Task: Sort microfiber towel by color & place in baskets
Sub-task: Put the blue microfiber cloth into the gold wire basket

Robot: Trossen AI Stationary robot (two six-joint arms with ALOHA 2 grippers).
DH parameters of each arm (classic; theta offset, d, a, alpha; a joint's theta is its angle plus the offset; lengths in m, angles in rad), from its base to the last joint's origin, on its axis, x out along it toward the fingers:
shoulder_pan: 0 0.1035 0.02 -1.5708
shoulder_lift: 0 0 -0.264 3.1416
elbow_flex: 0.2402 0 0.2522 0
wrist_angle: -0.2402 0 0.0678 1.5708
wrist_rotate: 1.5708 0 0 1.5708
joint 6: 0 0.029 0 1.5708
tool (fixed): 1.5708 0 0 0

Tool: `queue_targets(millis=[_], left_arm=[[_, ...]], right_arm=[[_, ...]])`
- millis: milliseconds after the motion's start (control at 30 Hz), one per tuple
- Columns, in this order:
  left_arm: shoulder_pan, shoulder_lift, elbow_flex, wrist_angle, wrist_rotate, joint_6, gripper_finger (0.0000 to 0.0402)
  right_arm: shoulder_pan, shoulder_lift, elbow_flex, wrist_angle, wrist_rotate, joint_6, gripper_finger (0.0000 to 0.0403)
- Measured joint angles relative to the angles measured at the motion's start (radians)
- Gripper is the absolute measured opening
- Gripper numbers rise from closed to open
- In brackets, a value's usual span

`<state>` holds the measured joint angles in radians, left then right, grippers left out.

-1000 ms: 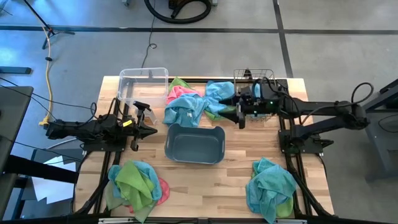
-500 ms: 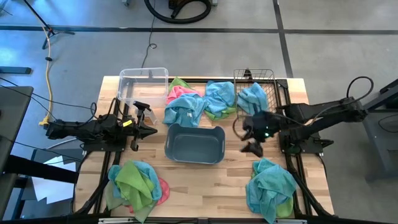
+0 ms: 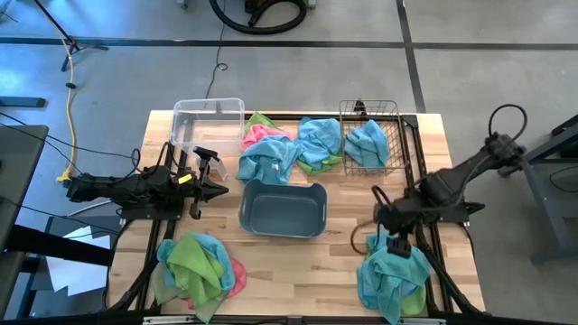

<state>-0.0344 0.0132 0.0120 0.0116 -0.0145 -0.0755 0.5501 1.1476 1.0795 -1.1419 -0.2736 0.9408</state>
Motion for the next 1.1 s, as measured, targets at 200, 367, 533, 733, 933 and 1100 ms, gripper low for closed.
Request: queue_targets(millis=[200,367,533,733,933,1100], left_arm=[[0.000,0.000,0.000,0.000,0.000,0.000,0.0000],[0.000,0.000,0.000,0.000,0.000,0.000,0.0000],[0.000,0.000,0.000,0.000,0.000,0.000,0.0000],[0.000,0.000,0.000,0.000,0.000,0.000,0.0000],[0.000,0.000,0.000,0.000,0.000,0.000,0.0000],[0.000,0.000,0.000,0.000,0.000,0.000,0.0000]], right_arm=[[0.141,0.094,-0.002,0.002,0.062,0.050,0.0298],[0.228,0.206,-0.002,0.030,0.062,0.047,0.0298],[0.269,0.295,-0.002,0.061,0.089,0.047,0.0298],[0.282,0.381,-0.002,0.063,0.162,0.079,0.0298],[0.282,0.443,-0.003,0.064,0.170,0.082,0.0276],[0.282,0.448,-0.003,0.066,0.169,0.080,0.0153]])
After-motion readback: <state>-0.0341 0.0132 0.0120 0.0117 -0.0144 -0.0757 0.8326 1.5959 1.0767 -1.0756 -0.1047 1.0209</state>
